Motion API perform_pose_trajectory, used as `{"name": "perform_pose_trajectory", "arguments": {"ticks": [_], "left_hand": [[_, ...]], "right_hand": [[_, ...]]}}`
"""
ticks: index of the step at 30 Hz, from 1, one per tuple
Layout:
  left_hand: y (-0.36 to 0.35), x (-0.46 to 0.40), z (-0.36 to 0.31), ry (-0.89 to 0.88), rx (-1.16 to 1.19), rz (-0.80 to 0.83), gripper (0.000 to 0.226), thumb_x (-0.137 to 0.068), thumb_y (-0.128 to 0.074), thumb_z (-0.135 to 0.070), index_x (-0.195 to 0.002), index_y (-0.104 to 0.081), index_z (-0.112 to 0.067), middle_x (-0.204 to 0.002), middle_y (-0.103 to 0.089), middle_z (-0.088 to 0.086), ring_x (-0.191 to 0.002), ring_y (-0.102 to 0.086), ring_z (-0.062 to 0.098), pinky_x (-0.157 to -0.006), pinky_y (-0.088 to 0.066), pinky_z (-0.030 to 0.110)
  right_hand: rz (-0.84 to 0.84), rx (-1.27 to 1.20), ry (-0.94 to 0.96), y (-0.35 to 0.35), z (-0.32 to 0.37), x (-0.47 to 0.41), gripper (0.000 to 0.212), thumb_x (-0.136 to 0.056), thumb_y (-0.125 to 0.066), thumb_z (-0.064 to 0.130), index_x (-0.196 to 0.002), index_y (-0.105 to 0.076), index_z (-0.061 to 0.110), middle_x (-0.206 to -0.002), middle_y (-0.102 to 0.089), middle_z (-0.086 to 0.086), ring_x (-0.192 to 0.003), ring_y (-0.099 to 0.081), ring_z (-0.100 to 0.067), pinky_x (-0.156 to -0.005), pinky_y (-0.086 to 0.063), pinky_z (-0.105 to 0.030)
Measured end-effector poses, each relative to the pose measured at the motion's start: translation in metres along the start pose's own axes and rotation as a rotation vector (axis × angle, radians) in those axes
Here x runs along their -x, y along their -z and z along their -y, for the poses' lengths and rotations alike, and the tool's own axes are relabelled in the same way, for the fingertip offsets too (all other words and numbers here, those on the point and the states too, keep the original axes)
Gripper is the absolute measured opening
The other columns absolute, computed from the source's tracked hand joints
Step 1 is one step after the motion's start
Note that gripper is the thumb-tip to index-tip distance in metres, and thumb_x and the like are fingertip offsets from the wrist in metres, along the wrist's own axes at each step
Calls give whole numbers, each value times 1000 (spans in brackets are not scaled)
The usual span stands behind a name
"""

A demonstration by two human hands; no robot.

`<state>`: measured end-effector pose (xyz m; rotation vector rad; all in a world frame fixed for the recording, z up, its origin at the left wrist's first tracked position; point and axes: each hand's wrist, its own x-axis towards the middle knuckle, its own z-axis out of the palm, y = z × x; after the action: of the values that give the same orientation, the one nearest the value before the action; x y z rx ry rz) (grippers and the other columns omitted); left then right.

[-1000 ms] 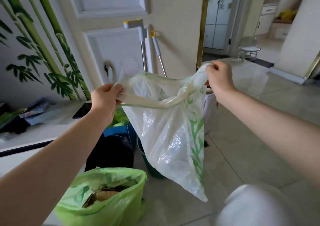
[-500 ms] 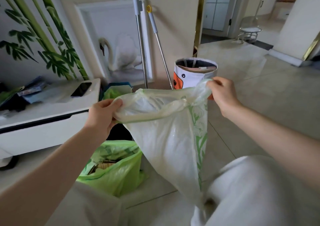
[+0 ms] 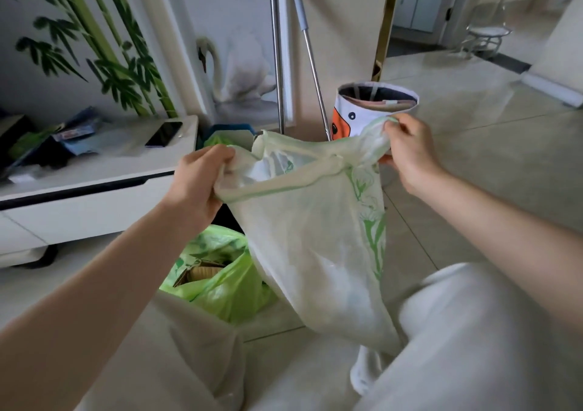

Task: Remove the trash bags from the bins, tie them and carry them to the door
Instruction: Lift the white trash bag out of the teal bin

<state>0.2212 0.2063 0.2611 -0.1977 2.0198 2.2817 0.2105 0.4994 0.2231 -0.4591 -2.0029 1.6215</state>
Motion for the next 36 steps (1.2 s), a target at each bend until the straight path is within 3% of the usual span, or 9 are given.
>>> {"name": "perform_pose_trajectory", "arguments": {"ticks": [4, 10, 15, 18, 21, 28, 31, 34, 36], "left_hand": [[5, 4, 4, 0, -63, -2, 19, -89, -55, -8, -72, -62, -12, -52, -54, -2, -40, -52, 8, -41, -47, 17], [23, -1, 61, 128, -190, -39, 12, -87, -60, -4, -77, -66, -6, -70, -57, 9, -56, -57, 18, -51, -55, 28], [44, -22, 105, 153, -323, -116, 11, -88, -61, -5, -78, -65, -7, -79, -63, 15, -60, -61, 25, -51, -56, 29], [56, -31, 127, 152, -436, -97, 8, -90, -59, -6, -85, -65, -4, -82, -65, 16, -62, -67, 27, -60, -60, 36], [69, -39, 150, 200, -498, -49, 8, -91, -60, -6, -88, -65, 1, -83, -65, 18, -67, -69, 26, -60, -60, 31], [61, -46, 190, 350, -673, 83, 14, -93, -58, -14, -100, -61, -2, -98, -66, 20, -84, -69, 33, -76, -60, 49], [59, -52, 193, 433, -633, 78, 35, -82, -70, -4, -114, -57, -4, -99, -63, 15, -86, -68, 31, -78, -60, 46], [57, -53, 194, 487, -660, 108, 64, -70, -77, 4, -127, -52, -6, -102, -59, 11, -91, -65, 30, -79, -60, 42], [57, -53, 194, 515, -662, 107, 73, -66, -80, 4, -131, -49, -7, -105, -58, 12, -91, -66, 29, -78, -60, 41]], "right_hand": [[68, 97, 79, -1, -4, 11, 19, -85, -47, 11, -70, -58, 13, -65, -52, -3, -69, -49, -20, -64, -40, -32], [216, 229, -54, -10, -43, 26, 19, -88, -48, 5, -92, -65, -4, -74, -55, -11, -73, -49, -22, -63, -40, -30], [283, 258, -155, -20, -77, 26, 19, -89, -47, 7, -91, -66, 8, -84, -62, -13, -80, -58, -27, -83, -53, -49], [268, 316, -205, -20, -97, 19, 19, -87, -46, 7, -87, -65, 11, -83, -64, -13, -79, -62, -28, -76, -57, -47], [327, 390, -374, -17, -128, 15, 26, -87, -46, 0, -72, -61, 15, -77, -62, -12, -73, -64, -29, -67, -59, -44], [571, 733, -602, -27, -167, 25, 16, -89, -44, 3, -81, -56, 9, -80, -63, -14, -61, -63, -22, -56, -54, -32], [670, 887, -662, -30, -165, 26, 8, -82, -52, 9, -89, -56, 8, -95, -61, -16, -78, -61, -27, -61, -55, -33], [777, 1004, -672, -33, -161, 27, 39, -80, -64, 32, -111, -50, 13, -111, -55, -10, -97, -56, -26, -79, -54, -36], [808, 1055, -653, -38, -164, 27, 55, -80, -65, 47, -120, -47, 15, -119, -54, -9, -100, -55, -25, -79, -53, -35]]}}
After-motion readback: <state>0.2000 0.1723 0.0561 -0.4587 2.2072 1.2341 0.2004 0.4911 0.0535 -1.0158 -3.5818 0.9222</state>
